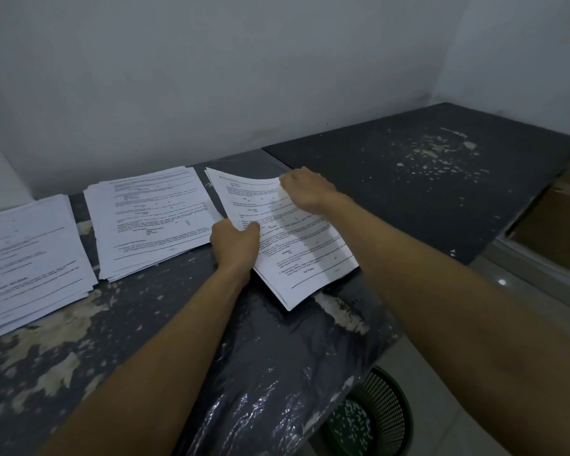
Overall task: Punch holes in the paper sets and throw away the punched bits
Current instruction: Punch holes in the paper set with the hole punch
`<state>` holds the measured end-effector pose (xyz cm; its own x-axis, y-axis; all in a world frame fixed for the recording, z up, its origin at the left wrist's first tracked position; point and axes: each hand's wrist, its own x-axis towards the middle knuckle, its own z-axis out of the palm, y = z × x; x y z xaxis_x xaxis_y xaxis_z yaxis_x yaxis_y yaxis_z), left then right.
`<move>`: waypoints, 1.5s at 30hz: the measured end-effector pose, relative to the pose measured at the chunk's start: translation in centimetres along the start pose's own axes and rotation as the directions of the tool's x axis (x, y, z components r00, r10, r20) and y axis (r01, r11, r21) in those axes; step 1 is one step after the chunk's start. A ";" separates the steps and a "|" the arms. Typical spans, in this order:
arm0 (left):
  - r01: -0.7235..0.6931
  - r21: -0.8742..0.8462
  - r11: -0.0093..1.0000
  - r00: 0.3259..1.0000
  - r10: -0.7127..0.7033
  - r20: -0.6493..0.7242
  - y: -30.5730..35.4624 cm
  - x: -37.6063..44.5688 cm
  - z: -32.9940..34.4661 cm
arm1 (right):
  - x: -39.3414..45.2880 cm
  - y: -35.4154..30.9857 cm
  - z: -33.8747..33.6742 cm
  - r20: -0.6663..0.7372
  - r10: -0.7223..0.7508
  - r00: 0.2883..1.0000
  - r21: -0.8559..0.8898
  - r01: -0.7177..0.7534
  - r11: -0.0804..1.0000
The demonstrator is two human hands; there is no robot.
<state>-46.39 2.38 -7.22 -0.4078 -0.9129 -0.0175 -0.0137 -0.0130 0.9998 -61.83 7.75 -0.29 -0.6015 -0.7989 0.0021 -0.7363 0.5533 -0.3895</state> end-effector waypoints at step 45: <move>-0.098 -0.056 0.994 0.994 0.100 0.037 9.3 -6.6 -17.6 | -10.1 -10.9 -1.5 -0.298 -0.038 0.954 0.467 0.181 0.866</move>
<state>-27.73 1.07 2.36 -0.4405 -0.8940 0.0823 0.0777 0.0534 0.9955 -48.19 10.13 5.30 -0.6380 -0.7128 0.2915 -0.6015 0.2248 -0.7666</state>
